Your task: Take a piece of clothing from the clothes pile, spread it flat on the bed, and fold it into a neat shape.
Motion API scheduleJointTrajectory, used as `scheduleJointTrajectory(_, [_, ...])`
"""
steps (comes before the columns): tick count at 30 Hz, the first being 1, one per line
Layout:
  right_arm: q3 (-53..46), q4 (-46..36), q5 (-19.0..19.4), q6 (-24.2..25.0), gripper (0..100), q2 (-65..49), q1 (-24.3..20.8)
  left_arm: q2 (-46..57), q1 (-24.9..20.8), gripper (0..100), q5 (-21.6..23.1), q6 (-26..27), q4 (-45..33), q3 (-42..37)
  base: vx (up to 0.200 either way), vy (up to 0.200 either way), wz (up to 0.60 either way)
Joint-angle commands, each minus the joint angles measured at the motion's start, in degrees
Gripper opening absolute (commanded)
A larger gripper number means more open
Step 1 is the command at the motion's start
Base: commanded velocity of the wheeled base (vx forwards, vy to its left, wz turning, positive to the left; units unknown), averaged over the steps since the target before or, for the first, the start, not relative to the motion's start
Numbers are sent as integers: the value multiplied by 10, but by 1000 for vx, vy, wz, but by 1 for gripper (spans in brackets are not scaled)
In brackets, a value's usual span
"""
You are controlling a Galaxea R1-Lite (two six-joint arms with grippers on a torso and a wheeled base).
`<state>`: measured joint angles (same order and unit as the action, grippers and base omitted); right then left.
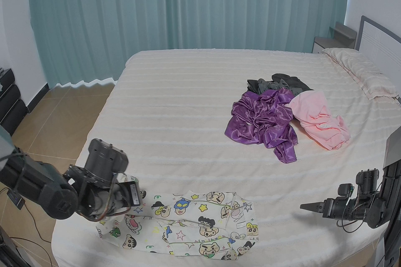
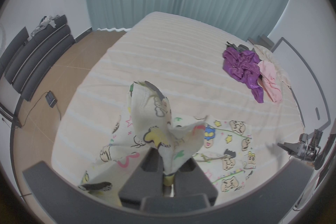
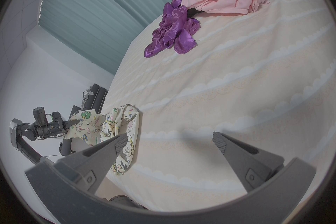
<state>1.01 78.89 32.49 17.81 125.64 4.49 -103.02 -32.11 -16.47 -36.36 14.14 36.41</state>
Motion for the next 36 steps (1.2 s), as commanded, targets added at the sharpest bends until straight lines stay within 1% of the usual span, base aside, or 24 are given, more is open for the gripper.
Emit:
scheduleJointTrajectory(1, [-10, 10, 0, 0, 100, 11, 0, -77, -64, 0, -25, -20, 1, 43, 0, 0, 0])
scheduleJointTrajectory(4, [-10, 15, 0, -1, 100, 18, 0, -97, -91, 0, -29, -34, 0, 60, 0, 0, 0])
scheduleJointTrajectory(9, [-10, 18, 0, -4, 100, 23, -3, -110, -117, 0, -37, -37, 4, 76, 0, 0, 0])
scheduleJointTrajectory(10, [-10, 18, 0, -4, 100, 23, -3, -110, -129, 0, -37, -38, 6, 81, 0, 0, 0])
scheduleJointTrajectory(17, [-10, 18, 0, -3, 100, 23, -4, -112, -174, 0, -36, -37, 33, 97, 0, 0, 0])
scheduleJointTrajectory(24, [-10, 18, -1, -4, 100, 23, -4, -131, -190, 0, -25, -31, 87, 103, 0, 0, 0])
scheduleJointTrajectory(26, [-10, 18, 0, -4, 100, 23, -4, -126, -198, 0, -3, -32, 117, 101, 0, 0, 0])
scheduleJointTrajectory(27, [-10, 18, 0, -4, 100, 23, -4, -126, -198, 0, -3, -32, 117, 101, 0, 0, 0])
scheduleJointTrajectory(28, [-10, 18, -1, -4, 100, 23, -4, -125, -203, 0, 15, -30, 141, 98, 0, 0, 0])
scheduleJointTrajectory(31, [-10, 18, -1, -4, 100, 23, -6, -133, -203, 0, 17, -12, 150, 101, 0, 0, 0])
scheduleJointTrajectory(36, [-10, 18, -1, -4, 100, 23, -6, -146, -204, 0, 17, -5, 161, 104, 0, 0, 0])
